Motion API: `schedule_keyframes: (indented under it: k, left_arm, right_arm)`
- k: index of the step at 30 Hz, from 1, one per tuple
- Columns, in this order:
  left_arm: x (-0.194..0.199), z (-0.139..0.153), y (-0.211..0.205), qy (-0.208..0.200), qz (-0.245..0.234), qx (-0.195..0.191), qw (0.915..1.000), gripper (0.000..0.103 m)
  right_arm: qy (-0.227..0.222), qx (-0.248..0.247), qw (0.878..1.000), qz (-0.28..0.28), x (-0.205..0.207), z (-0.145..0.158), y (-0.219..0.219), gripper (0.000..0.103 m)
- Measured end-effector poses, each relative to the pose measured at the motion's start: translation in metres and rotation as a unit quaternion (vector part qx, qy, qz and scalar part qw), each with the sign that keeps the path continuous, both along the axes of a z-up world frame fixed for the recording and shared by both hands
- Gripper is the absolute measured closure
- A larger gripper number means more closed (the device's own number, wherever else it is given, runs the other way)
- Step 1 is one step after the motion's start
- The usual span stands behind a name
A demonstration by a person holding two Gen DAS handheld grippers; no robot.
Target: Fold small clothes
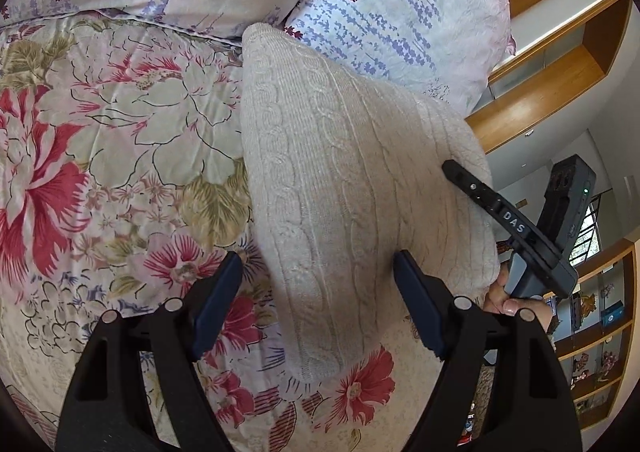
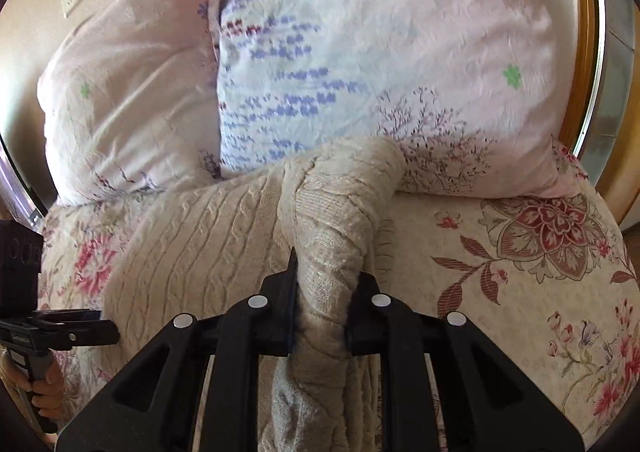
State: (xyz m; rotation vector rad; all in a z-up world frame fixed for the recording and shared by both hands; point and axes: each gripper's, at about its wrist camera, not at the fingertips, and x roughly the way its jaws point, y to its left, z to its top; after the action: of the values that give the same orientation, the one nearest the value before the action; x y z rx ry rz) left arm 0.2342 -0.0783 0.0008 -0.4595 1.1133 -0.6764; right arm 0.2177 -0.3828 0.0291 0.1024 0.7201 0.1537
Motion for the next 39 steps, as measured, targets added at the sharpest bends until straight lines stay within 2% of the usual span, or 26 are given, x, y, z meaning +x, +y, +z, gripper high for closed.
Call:
schedule_keyframes:
  k: [1,3,5,8,10,11,15,20,21,22,25,27,30,33,39]
  left_arm:
    - [0.0,-0.001,-0.001,0.003,-0.001,0.0,1.0,0.026]
    - [-0.001,-0.001,-0.003,0.003,-0.003,-0.002,1.0,0.027]
    - [-0.002,0.0,-0.006,-0.001,-0.005,0.002,1.0,0.027]
    - [-0.002,0.001,-0.008,0.004,-0.008,-0.006,0.9999,0.028]
    - [-0.004,0.002,-0.008,0.004,-0.012,-0.009,0.9999,0.029]
    - [-0.006,0.002,-0.007,0.003,-0.014,-0.009,0.9999,0.031]
    - [-0.01,0.001,-0.007,0.007,-0.022,-0.014,0.9996,0.036]
    - [-0.017,0.002,-0.009,0.005,-0.027,-0.007,0.9996,0.039]
    - [-0.019,0.003,-0.009,0.004,-0.027,-0.005,0.9996,0.04]
    - [-0.02,0.003,-0.009,0.004,-0.026,-0.002,0.9996,0.041]
    - [-0.022,0.005,-0.01,0.0,-0.026,0.007,0.9996,0.053]
    - [-0.023,0.007,-0.01,-0.001,-0.028,0.011,0.9996,0.066]
    - [-0.024,0.011,-0.01,-0.006,-0.029,0.013,0.9995,0.076]
    - [-0.028,0.012,-0.006,-0.009,-0.032,0.011,0.9994,0.08]
    - [-0.031,0.011,0.0,-0.009,-0.036,0.02,0.9991,0.082]
  right_arm:
    - [0.013,-0.008,1.0,-0.004,0.004,-0.007,-0.001,0.086]
    - [0.0,-0.019,1.0,0.003,0.0,-0.009,0.001,0.086]
    - [0.011,-0.01,1.0,-0.006,0.002,-0.012,-0.001,0.084]
    - [0.049,0.052,0.997,-0.022,0.007,-0.018,-0.02,0.075]
    - [0.05,0.098,0.994,-0.023,-0.004,-0.016,-0.033,0.063]
    - [0.049,0.122,0.991,-0.018,-0.012,-0.015,-0.039,0.061]
    - [0.054,0.187,0.981,-0.012,-0.049,-0.018,-0.058,0.06]
    - [0.054,0.207,0.977,-0.008,-0.082,-0.023,-0.065,0.06]
    - [0.055,0.202,0.978,-0.007,-0.085,-0.025,-0.063,0.061]
    - [0.056,0.195,0.979,-0.005,-0.083,-0.028,-0.058,0.066]
    - [0.055,0.176,0.983,-0.005,-0.083,-0.033,-0.053,0.088]
    - [0.04,0.173,0.984,-0.006,-0.086,-0.029,-0.052,0.091]
    - [0.011,0.182,0.983,-0.008,-0.096,-0.014,-0.054,0.093]
    - [-0.006,0.168,0.986,-0.009,-0.107,-0.004,-0.052,0.093]
    - [0.038,0.139,0.989,-0.034,-0.104,-0.034,-0.051,0.093]
